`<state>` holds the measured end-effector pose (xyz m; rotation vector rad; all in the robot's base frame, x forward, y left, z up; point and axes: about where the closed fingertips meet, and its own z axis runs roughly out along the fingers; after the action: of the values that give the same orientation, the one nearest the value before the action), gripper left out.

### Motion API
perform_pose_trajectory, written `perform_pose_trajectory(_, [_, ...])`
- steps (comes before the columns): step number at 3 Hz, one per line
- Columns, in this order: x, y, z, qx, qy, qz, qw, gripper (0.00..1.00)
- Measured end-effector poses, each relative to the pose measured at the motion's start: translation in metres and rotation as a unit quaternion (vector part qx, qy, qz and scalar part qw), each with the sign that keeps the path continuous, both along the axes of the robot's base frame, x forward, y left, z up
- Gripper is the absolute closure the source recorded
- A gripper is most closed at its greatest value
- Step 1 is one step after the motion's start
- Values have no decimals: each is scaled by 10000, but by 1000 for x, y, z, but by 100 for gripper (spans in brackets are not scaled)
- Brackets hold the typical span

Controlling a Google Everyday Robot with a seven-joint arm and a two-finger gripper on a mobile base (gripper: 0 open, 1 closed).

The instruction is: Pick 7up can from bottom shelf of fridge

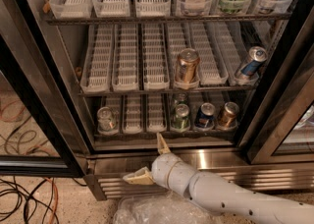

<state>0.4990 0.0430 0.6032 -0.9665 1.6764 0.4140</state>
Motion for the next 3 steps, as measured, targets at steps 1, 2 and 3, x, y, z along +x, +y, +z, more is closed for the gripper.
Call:
perform_pose_trajectory(1, [0,4,-3,-1,45,1,10000,0])
perform_pose_trajectory(2, [-9,23,-17,223,47,-90,9997,0])
perform_pose_trajectory(3, [-13,50,-36,587,-116,-330,9977,0])
